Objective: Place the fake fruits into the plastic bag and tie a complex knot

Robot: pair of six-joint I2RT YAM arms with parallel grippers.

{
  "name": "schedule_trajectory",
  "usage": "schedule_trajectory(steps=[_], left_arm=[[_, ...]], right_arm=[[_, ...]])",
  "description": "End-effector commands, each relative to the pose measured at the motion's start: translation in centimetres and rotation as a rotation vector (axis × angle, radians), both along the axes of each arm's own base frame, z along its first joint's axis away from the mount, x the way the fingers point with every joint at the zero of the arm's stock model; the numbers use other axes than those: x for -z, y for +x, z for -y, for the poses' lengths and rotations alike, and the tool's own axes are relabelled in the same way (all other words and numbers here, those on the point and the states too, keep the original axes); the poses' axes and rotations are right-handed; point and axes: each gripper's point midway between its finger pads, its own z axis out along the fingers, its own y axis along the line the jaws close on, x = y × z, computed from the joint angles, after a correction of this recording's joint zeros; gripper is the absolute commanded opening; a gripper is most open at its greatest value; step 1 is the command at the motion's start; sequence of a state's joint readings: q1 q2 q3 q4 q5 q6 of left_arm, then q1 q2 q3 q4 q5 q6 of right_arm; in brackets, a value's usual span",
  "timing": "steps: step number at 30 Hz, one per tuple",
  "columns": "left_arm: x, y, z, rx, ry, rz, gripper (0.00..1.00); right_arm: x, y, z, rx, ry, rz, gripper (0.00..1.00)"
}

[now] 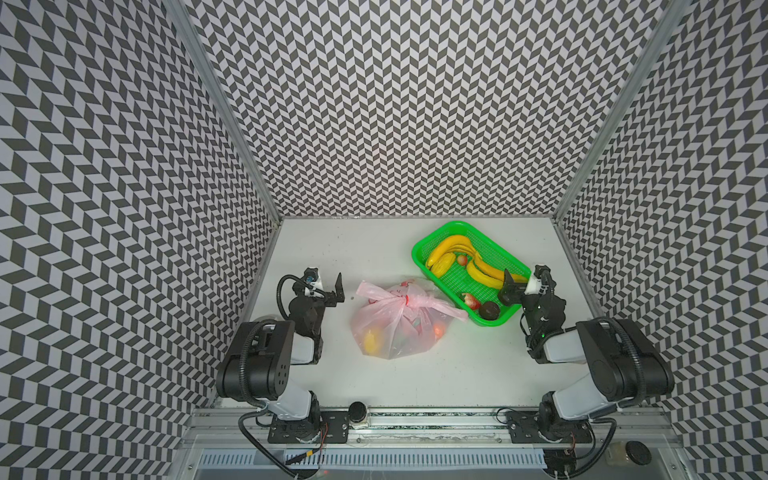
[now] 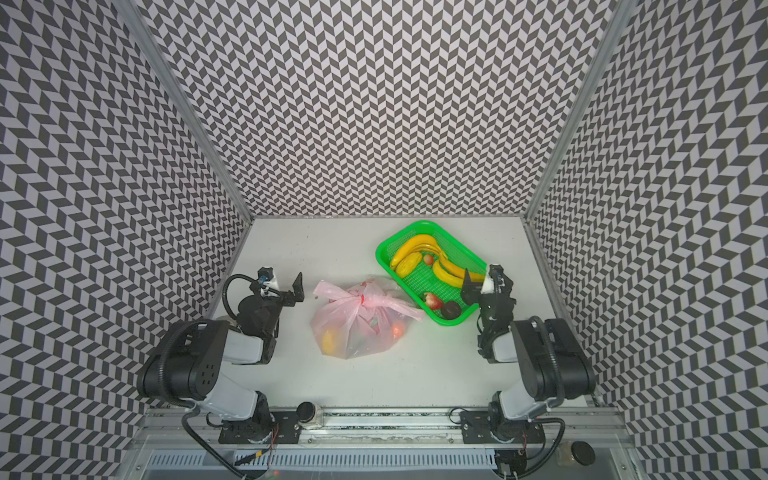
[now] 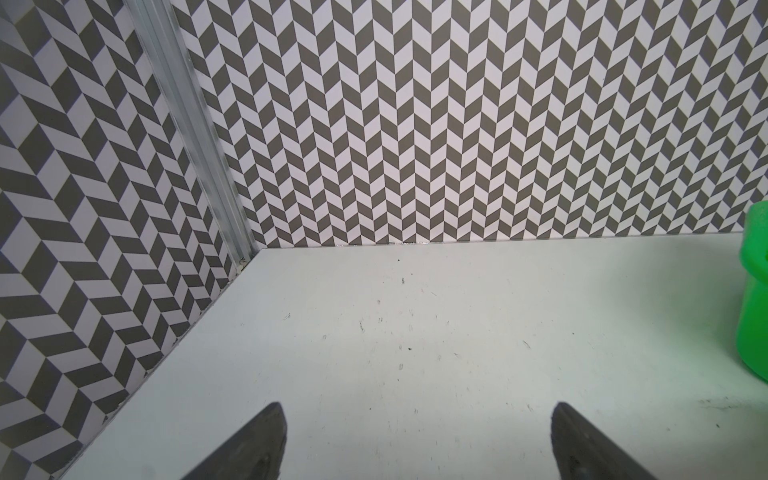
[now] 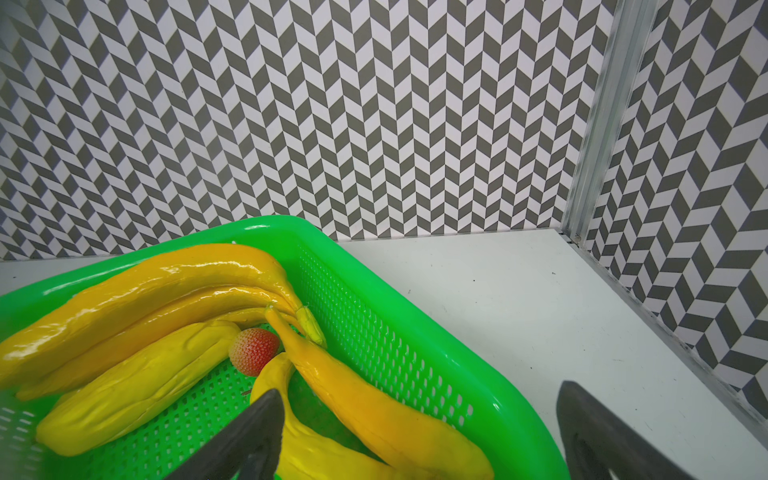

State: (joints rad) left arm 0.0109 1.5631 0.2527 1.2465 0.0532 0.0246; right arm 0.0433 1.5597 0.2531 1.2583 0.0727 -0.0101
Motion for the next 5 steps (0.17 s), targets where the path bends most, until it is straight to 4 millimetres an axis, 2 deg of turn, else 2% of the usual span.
schedule_trajectory(steps=[1,5], left_arm=[[-0.48,0.27,0.06,-0.005,-0.011,0.011,1.00],[-0.48,0.29,0.05,-0.005,-0.011,0.011,1.00]], right_arm=[[-1.20,-0.13,-0.10,-0.006,0.004,0.054,0.99],[-1.17,-0.12,-0.10,-0.006,0.005,0.054,0.99]])
